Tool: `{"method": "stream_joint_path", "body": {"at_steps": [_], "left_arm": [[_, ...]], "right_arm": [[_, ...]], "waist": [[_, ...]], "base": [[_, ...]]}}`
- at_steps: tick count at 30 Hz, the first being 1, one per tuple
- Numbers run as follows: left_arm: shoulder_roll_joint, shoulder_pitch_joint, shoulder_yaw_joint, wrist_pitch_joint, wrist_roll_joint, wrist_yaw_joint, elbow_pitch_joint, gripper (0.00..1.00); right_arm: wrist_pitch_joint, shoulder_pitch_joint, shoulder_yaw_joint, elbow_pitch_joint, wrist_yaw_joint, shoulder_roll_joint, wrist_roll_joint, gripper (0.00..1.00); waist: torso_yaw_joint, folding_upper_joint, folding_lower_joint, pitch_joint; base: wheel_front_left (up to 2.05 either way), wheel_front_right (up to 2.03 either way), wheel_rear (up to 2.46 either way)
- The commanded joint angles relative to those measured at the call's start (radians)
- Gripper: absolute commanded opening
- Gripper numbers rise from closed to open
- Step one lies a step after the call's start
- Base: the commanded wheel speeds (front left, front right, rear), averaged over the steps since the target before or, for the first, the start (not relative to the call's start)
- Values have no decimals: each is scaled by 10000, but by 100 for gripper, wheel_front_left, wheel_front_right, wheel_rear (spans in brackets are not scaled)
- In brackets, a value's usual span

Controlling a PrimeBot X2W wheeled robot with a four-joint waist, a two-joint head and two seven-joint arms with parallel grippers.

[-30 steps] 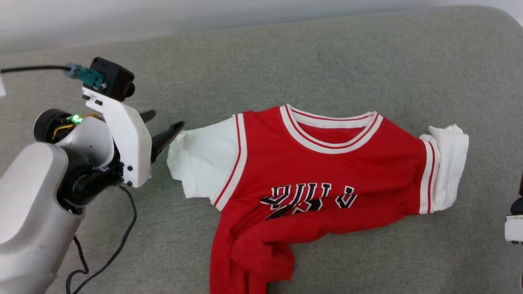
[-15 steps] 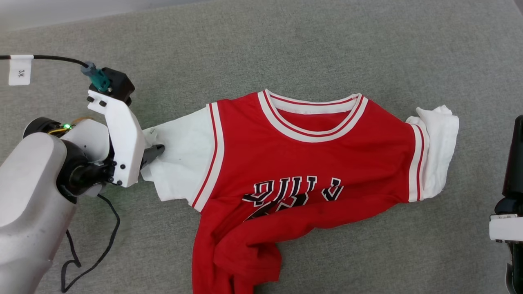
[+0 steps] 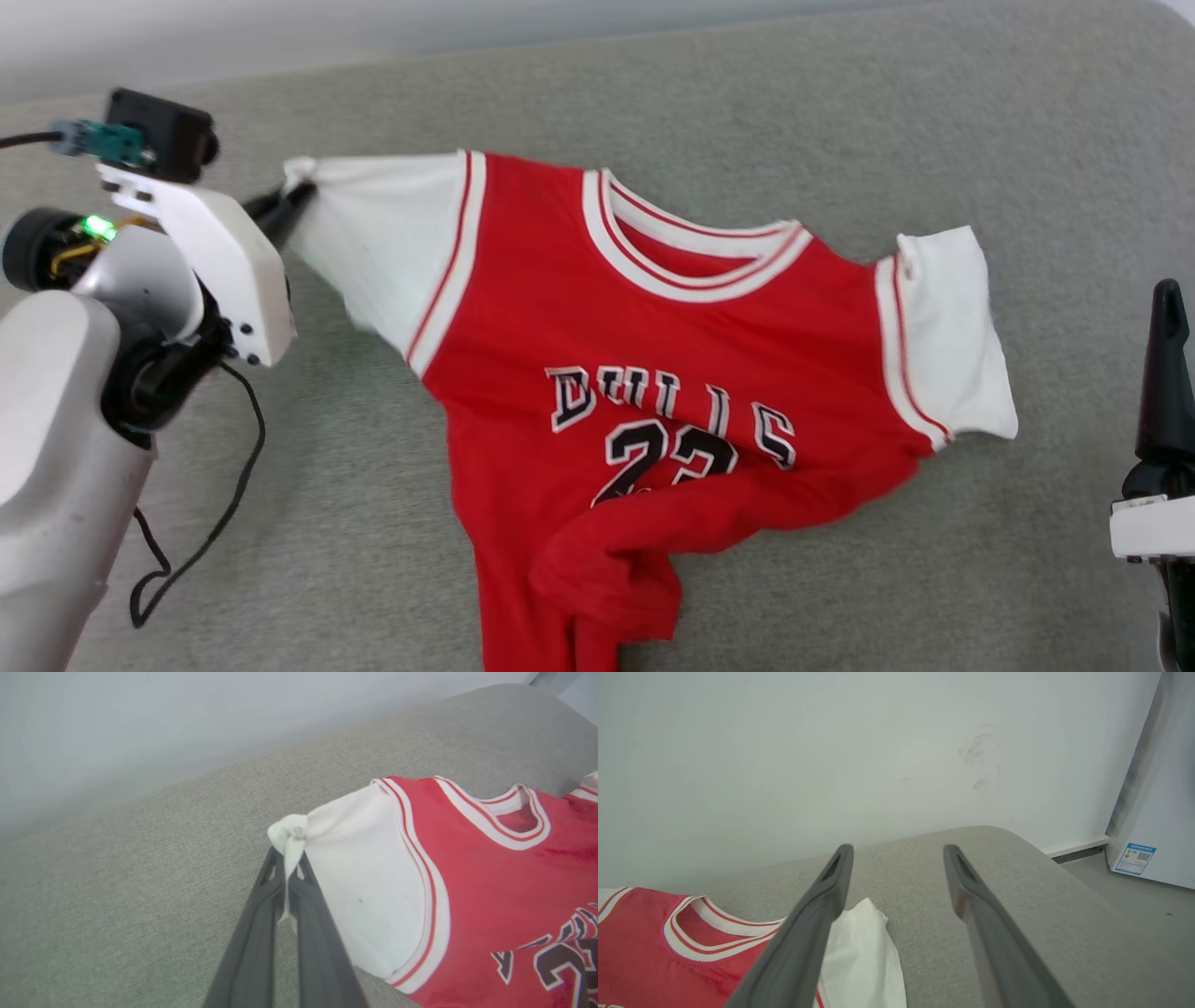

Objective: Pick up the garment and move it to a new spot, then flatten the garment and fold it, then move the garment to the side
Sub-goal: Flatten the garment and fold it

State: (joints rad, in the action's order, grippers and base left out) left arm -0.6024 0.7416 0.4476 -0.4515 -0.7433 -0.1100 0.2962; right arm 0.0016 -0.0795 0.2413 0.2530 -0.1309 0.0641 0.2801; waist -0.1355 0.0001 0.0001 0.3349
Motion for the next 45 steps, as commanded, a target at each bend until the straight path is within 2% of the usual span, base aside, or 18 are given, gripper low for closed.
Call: {"method": "stream_joint_path", "body": {"at_steps": [1, 7, 8, 13, 14, 15, 16, 22, 26, 29, 32, 35, 37, 39, 40, 45], "left_arm": [[-41, -160, -201, 412, 41, 123, -204, 0], [-190, -974, -642, 1282, 23, 574, -988, 0], [-341, -1873, -755, 1433, -79, 897, -1401, 0], [-297, -3528, -728, 1389, -425, 1389, -1718, 0], [-263, -3804, -683, 1443, -441, 1455, -1701, 16], [-235, -4061, -654, 1540, -442, 1509, -1640, 49], [-179, -4291, -609, 1656, -441, 1543, -1522, 100], [454, -4578, -614, 3229, -297, 1236, -882, 100], [650, -4470, -639, 4593, 204, 1048, -1061, 100], [701, -4394, -729, 5649, 659, 1101, -1527, 100], [648, -4361, -668, 6124, 1093, 1222, -2031, 100], [620, -4402, -598, 6220, 1291, 1337, -2568, 100], [579, -4427, -566, 6202, 1377, 1393, -2929, 100], [570, -4463, -524, 6140, 1411, 1455, -3265, 100], [559, -4472, -496, 5996, 1431, 1546, -3591, 100], [658, -4224, -360, 5910, 1505, 1549, -3857, 100]], "right_arm": [[89, 121, 5, 43, 3, 98, -25, 100], [414, 275, 9, 40, 3, 183, -40, 100], [566, 337, 28, 18, 3, 197, -49, 100], [774, 478, 49, -152, 3, 162, -50, 100], [827, 475, 36, -207, 3, 161, -26, 100], [850, 488, 0, -279, 3, 168, 3, 100], [845, 497, -13, -359, 3, 182, 12, 100], [1176, 491, -175, -701, 3, 520, 51, 100], [1979, 372, -426, -675, 3, 1073, 184, 100], [3222, 36, -652, -866, 3, 1567, 425, 100], [4671, -335, -1071, -1084, 3, 2473, 393, 100], [6305, -983, -1330, -1290, 3, 3159, 866, 100], [7423, -1469, -1332, -1502, 5, 3718, 853, 100], [8554, -1799, -1399, -1758, 3, 3998, 822, 100], [9984, -2683, -1332, -2161, 3, 4336, 883, 100], [11046, -3654, -1186, -2927, 3, 4536, 472, 100]], "waist": [[387, -1, -1, -334], [889, -1, -1, -655], [1178, -1, -1, -758], [1514, -1, -1, -861], [1564, -1, -1, -888], [1601, -1, -1, -909], [1638, -1, -1, -936], [1923, -1, -1, -1155], [2183, -1, -1, -1207], [2395, -1, -1, -1098], [2685, -1, -1, -883], [2962, -1, -1, -634], [3166, -1, -1, -409], [3360, -1, -1, -213], [3622, -1, -1, 95], [4059, -1, -1, 484]], "base": [[0, 0, 0], [0, 0, 0], [0, 0, 0], [0, 0, 0], [0, 0, 0], [0, 0, 0], [0, 0, 0], [0, 0, 0], [0, 0, 0], [0, 0, 0], [0, 0, 0], [0, 0, 0], [0, 0, 0], [0, 0, 0], [0, 0, 0], [0, 0, 0]]}}
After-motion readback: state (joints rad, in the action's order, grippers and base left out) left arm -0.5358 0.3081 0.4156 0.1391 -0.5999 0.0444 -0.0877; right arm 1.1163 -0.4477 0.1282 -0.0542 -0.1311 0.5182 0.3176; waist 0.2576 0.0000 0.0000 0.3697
